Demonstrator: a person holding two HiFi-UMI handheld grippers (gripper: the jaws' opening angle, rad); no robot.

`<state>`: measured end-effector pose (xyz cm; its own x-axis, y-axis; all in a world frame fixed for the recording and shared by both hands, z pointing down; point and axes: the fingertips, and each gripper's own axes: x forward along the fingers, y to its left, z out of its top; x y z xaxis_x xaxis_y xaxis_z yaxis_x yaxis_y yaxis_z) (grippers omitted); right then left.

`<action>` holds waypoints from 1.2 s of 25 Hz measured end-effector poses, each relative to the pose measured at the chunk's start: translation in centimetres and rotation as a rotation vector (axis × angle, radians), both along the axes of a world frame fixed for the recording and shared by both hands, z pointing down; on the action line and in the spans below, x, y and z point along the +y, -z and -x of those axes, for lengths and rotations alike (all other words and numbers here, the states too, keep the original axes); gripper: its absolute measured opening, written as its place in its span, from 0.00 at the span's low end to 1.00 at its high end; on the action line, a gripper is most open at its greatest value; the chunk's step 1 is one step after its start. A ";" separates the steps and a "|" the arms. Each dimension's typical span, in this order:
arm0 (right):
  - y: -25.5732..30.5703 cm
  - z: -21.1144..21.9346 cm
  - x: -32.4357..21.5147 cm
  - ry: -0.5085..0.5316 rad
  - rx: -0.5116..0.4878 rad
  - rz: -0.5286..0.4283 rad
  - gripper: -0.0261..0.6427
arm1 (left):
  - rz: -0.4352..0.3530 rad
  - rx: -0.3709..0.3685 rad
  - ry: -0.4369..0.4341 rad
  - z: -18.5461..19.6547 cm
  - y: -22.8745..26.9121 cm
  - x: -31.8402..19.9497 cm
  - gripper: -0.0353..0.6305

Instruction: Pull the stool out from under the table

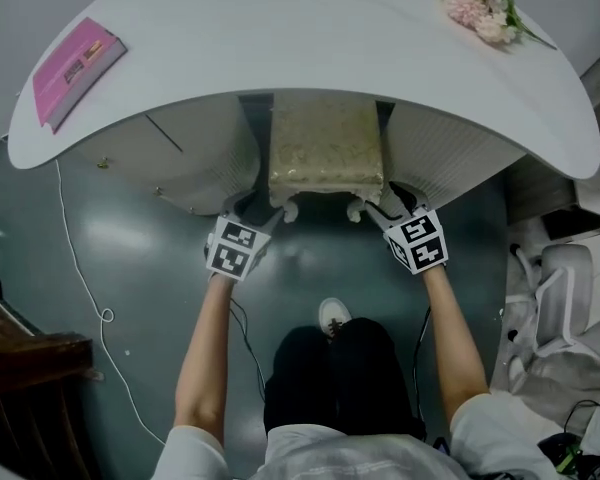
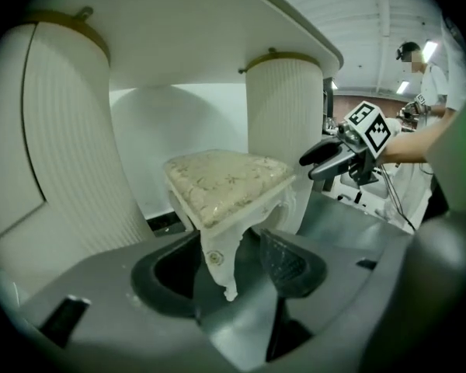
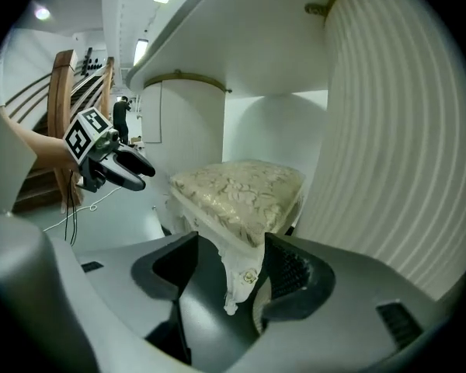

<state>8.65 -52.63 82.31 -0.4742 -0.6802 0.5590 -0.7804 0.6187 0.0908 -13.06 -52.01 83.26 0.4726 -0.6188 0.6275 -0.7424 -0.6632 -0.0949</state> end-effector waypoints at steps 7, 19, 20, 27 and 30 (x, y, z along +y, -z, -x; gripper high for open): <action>-5.3 -0.4 -2.6 -0.017 0.044 0.046 0.45 | 0.057 0.022 0.010 -0.6 -4.8 -3.0 0.49; -8.1 0.2 -4.2 -0.026 0.081 0.012 0.43 | 0.055 0.040 0.012 -1.7 -7.0 -5.5 0.43; -8.2 0.1 -4.1 -0.027 0.086 0.013 0.42 | 0.051 0.041 0.013 -1.7 -7.0 -5.5 0.43; -8.0 0.5 -3.6 -0.043 0.127 0.025 0.41 | 0.035 0.042 0.020 -1.5 -6.9 -5.1 0.41; -8.0 0.6 -2.6 -0.034 0.129 0.038 0.41 | 0.040 0.060 0.019 -1.3 -6.9 -4.2 0.41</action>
